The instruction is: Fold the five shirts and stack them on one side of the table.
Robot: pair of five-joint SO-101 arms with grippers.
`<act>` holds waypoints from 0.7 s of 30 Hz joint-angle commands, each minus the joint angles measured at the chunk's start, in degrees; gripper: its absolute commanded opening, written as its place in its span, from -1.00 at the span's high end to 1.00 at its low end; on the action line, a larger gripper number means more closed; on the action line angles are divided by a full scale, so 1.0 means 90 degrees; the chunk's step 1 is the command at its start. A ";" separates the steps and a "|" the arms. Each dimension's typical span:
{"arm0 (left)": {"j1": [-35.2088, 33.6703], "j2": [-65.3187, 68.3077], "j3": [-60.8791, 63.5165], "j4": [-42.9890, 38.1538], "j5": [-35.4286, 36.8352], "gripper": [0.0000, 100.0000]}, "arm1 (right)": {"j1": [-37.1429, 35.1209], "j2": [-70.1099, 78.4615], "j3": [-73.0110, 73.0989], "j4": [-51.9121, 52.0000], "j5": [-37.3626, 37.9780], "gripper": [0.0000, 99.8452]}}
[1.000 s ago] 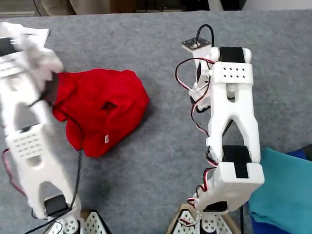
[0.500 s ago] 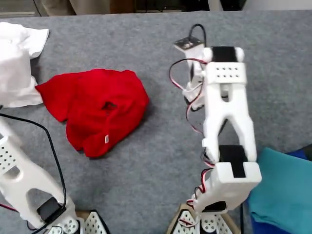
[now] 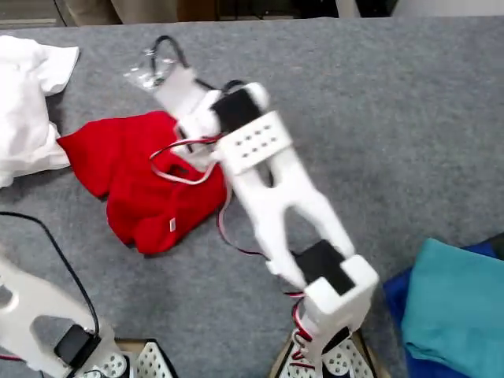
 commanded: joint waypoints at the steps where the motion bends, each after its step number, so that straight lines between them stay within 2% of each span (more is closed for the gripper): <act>1: -0.0303 -0.0464 0.0029 0.0088 -0.0488 0.52 | -0.0181 0.0581 -0.0093 -0.0537 -0.0928 0.51; 5: -0.0420 -0.0493 0.0645 0.0088 -0.1084 0.53 | -0.0190 0.1568 -0.0698 -0.0400 -0.1661 0.35; 10: -0.0449 -0.0503 0.1368 0.0088 -0.1280 0.53 | -0.0210 0.2926 -0.1939 -0.0098 -0.2051 0.38; 13: -0.0410 -0.0503 0.1582 0.0088 -0.1280 0.53 | -0.0093 0.3678 -0.2789 0.0274 -0.2344 0.52; 18: -0.0410 -0.0513 0.1543 0.0088 -0.1280 0.53 | 0.0405 0.4537 -0.4586 0.1241 -0.2686 1.00; 21: -0.0410 -0.0513 0.1543 0.0088 -0.1280 0.53 | 0.0884 0.4850 -0.5592 0.1875 -0.2842 0.98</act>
